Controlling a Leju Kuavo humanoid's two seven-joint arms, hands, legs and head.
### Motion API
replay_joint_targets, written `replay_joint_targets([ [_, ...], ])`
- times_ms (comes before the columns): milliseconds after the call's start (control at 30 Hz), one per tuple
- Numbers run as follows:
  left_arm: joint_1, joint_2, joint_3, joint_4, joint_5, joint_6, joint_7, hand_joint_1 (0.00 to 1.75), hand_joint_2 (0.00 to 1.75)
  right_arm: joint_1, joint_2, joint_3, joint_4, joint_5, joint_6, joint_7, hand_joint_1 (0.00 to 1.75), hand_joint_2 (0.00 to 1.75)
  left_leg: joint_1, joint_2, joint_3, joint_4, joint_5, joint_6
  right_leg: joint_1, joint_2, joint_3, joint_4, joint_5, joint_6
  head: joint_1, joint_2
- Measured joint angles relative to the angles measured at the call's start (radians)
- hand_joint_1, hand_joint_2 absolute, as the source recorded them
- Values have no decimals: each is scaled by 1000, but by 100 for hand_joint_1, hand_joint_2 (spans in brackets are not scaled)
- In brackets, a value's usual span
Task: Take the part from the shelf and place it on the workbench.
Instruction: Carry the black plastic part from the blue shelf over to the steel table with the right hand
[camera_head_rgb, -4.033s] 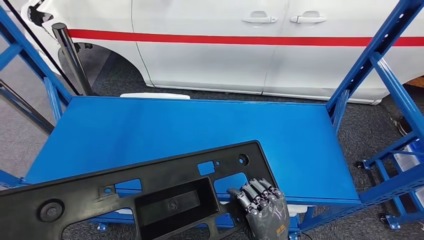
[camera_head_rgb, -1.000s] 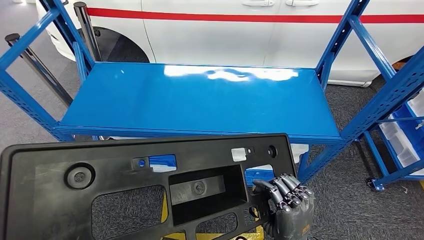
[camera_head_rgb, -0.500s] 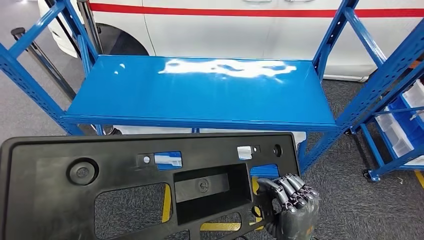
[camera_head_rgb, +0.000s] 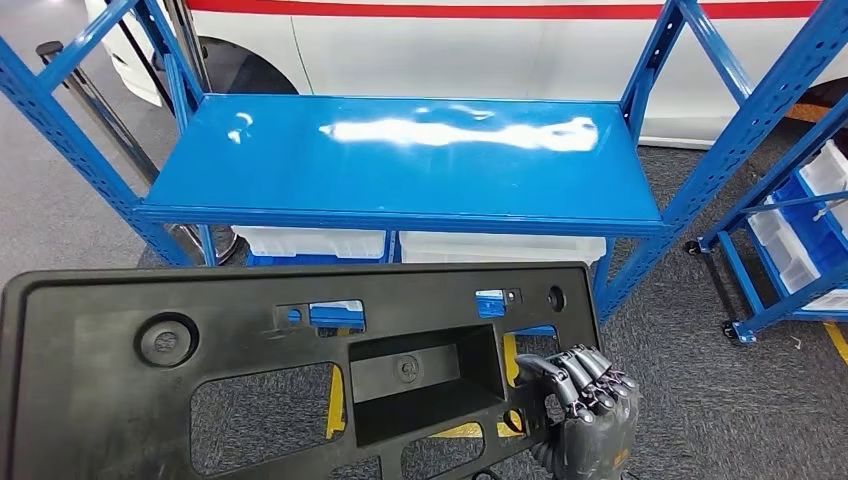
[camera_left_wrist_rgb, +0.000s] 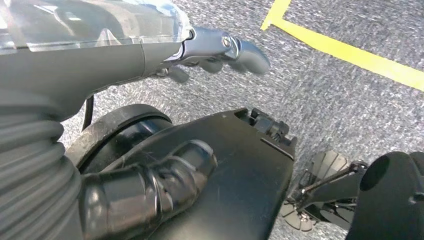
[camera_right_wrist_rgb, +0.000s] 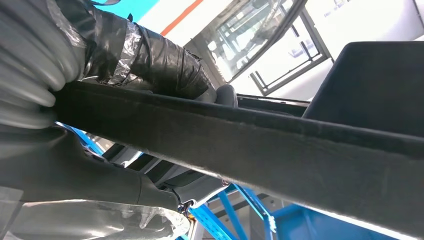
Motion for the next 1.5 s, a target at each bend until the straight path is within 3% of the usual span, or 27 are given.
replay_joint_targets([
  [67,0,-1,1,0,0,0,-1,0,175,0,0,-1,0,-2,0,0,175,175,4,3,-11,-7,16,14,-1,2,-7,8,-6,11,1,0],
  [133,0,-1,2,0,2,-1,-3,0,175,0,-1,-2,0,-4,0,0,175,175,8,7,-26,-12,36,29,-3,7,-33,75,-73,18,1,0],
  [200,0,-1,5,0,3,-2,-4,0,175,1,-1,-4,0,-6,0,0,175,175,7,8,-49,-6,51,35,-5,10,-72,202,-160,24,1,0],
  [233,0,-1,7,0,4,-2,-5,0,175,1,-1,-5,0,-6,0,0,175,175,6,9,-62,-2,58,34,-6,9,-83,252,-181,26,1,0],
  [267,0,-1,8,0,4,-2,-5,0,175,1,-1,-5,0,-6,0,0,175,175,5,9,-74,2,63,34,-6,9,-78,270,-182,27,0,0],
  [300,0,-1,8,0,4,-2,-6,0,175,1,-1,-6,0,-7,0,0,175,175,5,8,-85,8,67,32,-7,9,-51,246,-165,26,1,0],
  [400,1,-1,10,0,4,-2,-9,0,175,1,0,-6,0,-7,0,0,175,175,5,7,-106,21,76,23,-5,10,82,47,-108,16,0,0],
  [467,1,-1,12,0,4,-2,-10,0,175,2,0,-6,0,-7,-1,0,175,175,5,7,-112,24,85,11,2,11,108,-6,-103,7,0,0],
  [567,1,-1,14,0,4,-2,-10,0,175,2,0,-6,0,-7,-2,0,175,175,4,6,-120,27,87,-8,-1,9,97,-15,-84,-13,0,0],
  [633,1,0,14,0,5,-2,-10,0,175,2,2,-6,0,-7,-2,0,175,175,5,4,-145,87,31,-16,-7,6,84,-22,-68,-29,-2,0],
  [700,1,0,15,0,5,-1,-11,0,175,2,2,-6,0,-9,-2,0,175,175,8,3,-183,210,-53,-25,-5,3,66,-22,-55,-35,-4,0],
  [733,1,0,15,0,5,-1,-12,0,175,2,2,-6,1,-10,-2,0,175,175,9,3,-194,263,-79,-28,-5,3,57,-21,-48,-35,-4,0],
  [767,0,0,15,0,4,0,-12,0,175,2,2,-6,1,-11,-2,0,175,175,10,4,-190,286,-84,-30,-4,2,48,-19,-43,-35,-4,0],
  [800,0,0,15,0,4,0,-10,0,175,2,2,-6,1,-12,-2,0,175,175,10,4,-168,271,-71,-30,-4,2,40,-16,-38,-34,-4,0],
  [833,0,0,15,0,4,-1,-8,0,175,2,2,-6,1,-12,-2,0,175,175,11,4,-130,220,-45,-28,-4,2,33,-13,-34,-32,-4,0],
  [900,0,0,15,0,3,-3,-5,0,175,2,2,-6,1,-12,-3,0,175,175,9,3,-42,76,-3,-20,-3,3,20,-7,-26,-26,-4,0],
  [967,1,0,15,0,1,-5,-3,0,175,2,2,-6,1,-12,-3,0,175,175,5,1,-6,0,7,-12,-1,2,11,-4,-17,-15,-4,0],
  [1033,1,0,15,1,-1,-5,-1,0,175,2,2,-6,1,-12,-3,0,175,175,4,1,-12,-8,12,-3,0,1,9,-6,-8,-2,-4,0],
  [1100,1,-1,15,1,-4,-4,-1,0,175,3,1,-7,0,-12,-3,0,175,175,5,2,-16,-14,20,4,1,4,5,-2,-18,7,-3,0],
  [1200,1,-1,16,1,-5,-4,-1,0,175,6,0,-8,1,-13,-3,0,175,175,-2,2,-28,-9,22,4,0,8,1,-7,-15,-18,-2,0],
  [1233,1,-1,16,1,-5,-3,0,0,175,7,0,-8,1,-15,-3,0,175,175,-3,3,-31,-7,24,7,-1,10,0,-11,1,-19,-2,0],
  [1333,1,-1,17,1,-5,-2,0,0,175,10,0,-8,1,-21,-3,0,175,175,-4,3,-37,-2,28,10,-4,12,-2,-15,15,3,-2,0],
  [1433,1,-1,17,1,-5,-2,0,0,175,11,0,-8,1,-25,-3,0,175,175,-5,3,-38,0,28,11,-4,12,-3,-16,16,4,-2,0],
  [1500,1,-1,18,1,-5,-1,0,0,175,12,0,-8,1,-26,-3,0,175,175,-8,3,-39,4,30,15,-8,12,-1,-21,21,11,-2,0],
])
